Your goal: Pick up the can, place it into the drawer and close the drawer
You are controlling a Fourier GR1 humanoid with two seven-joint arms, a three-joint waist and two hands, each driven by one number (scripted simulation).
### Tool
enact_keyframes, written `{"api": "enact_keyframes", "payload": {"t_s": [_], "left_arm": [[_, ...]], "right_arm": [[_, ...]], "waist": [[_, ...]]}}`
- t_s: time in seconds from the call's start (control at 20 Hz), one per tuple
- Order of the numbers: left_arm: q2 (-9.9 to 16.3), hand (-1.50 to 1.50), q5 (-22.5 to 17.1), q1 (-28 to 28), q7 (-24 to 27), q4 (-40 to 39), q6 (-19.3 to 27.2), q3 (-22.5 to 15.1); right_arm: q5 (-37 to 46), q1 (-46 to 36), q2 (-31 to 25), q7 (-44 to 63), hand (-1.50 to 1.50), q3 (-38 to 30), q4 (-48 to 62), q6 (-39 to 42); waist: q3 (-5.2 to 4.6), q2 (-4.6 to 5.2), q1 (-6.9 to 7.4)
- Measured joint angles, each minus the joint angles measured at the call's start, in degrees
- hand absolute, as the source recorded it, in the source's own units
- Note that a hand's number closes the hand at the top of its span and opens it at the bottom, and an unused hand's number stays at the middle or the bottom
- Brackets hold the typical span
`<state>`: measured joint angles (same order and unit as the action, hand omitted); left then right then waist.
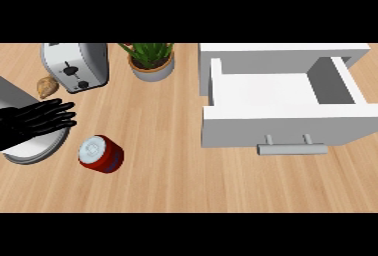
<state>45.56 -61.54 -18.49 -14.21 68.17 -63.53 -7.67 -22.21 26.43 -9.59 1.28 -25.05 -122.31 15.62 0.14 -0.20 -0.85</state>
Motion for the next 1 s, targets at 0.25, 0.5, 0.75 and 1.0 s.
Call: {"api": "enact_keyframes", "payload": {"t_s": [0.25, 0.5, 0.75, 1.0], "left_arm": [[-6.58, -1.5, 9.71, 0.92, 1.64, -1.63, -0.7, 3.4], [-12.74, -1.5, 20.91, 0.33, 4.02, -4.92, -1.32, 7.4], [-17.22, -1.5, 34.35, -0.9, 9.77, -10.1, -1.7, 12.61], [-18.58, -1.5, 45.26, -3.64, 16.58, -16.56, -0.88, 15.82]], "right_arm": [[-2.48, 1.0, 0.04, 0.25, -1.5, -3.23, 0.14, 2.9], [-3.32, 0.58, 0.09, 0.42, -1.5, -5.76, 0.95, 5.0], [-3.26, -0.14, 1.04, 1.42, -1.5, -6.27, 0.51, 5.76], [-3.05, 0.08, 1.61, 1.75, -1.5, -7.03, -0.26, 6.87]], "waist": [[-0.15, 0.13, 0.17], [-0.18, 0.22, 0.23], [-0.24, 0.34, 0.04], [-0.29, 0.51, -0.42]]}}
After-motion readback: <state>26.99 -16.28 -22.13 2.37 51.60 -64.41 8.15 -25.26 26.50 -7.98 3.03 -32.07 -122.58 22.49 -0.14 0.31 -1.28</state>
